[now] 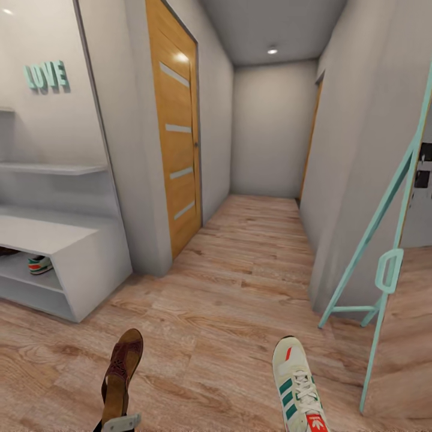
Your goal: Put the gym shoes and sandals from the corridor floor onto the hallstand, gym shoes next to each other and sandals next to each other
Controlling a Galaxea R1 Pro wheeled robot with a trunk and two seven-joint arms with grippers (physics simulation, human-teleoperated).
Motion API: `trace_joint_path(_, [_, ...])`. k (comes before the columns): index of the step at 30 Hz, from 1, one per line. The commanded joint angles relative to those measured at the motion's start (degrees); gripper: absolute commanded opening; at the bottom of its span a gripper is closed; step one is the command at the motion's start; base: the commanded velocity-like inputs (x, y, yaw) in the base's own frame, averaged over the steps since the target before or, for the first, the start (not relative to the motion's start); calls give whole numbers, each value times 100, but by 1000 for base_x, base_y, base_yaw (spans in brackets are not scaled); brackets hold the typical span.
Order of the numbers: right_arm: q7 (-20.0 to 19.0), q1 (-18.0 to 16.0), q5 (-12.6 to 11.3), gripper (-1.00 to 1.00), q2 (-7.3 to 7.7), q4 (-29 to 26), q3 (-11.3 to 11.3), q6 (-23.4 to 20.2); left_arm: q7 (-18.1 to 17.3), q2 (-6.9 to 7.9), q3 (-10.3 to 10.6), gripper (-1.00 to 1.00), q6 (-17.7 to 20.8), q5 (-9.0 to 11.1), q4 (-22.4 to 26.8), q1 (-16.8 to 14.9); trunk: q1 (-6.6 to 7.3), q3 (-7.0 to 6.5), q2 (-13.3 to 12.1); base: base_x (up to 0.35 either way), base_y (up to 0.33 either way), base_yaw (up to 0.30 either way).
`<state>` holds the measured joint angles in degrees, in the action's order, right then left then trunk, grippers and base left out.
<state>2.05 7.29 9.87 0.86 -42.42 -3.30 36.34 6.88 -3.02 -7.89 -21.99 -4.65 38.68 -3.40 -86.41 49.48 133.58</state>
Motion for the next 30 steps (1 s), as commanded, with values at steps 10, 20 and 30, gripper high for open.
trace_joint_path(10, [24,1,59,-100,0,-11,-16,5,14,-22,-19,-100,-7,-63,19,-3,1,95,2,0,0,0])
trace_joint_path(20, [24,-1,59,-100,2,-11,-21,5,-2,-31,-27,-100,-7,-62,53,-3,1,186,2,0,0,0])
trace_joint_path(30, [24,-1,59,-100,2,-7,-21,5,7,-29,-30,-100,1,-65,47,-3,1,276,2,0,0,0])
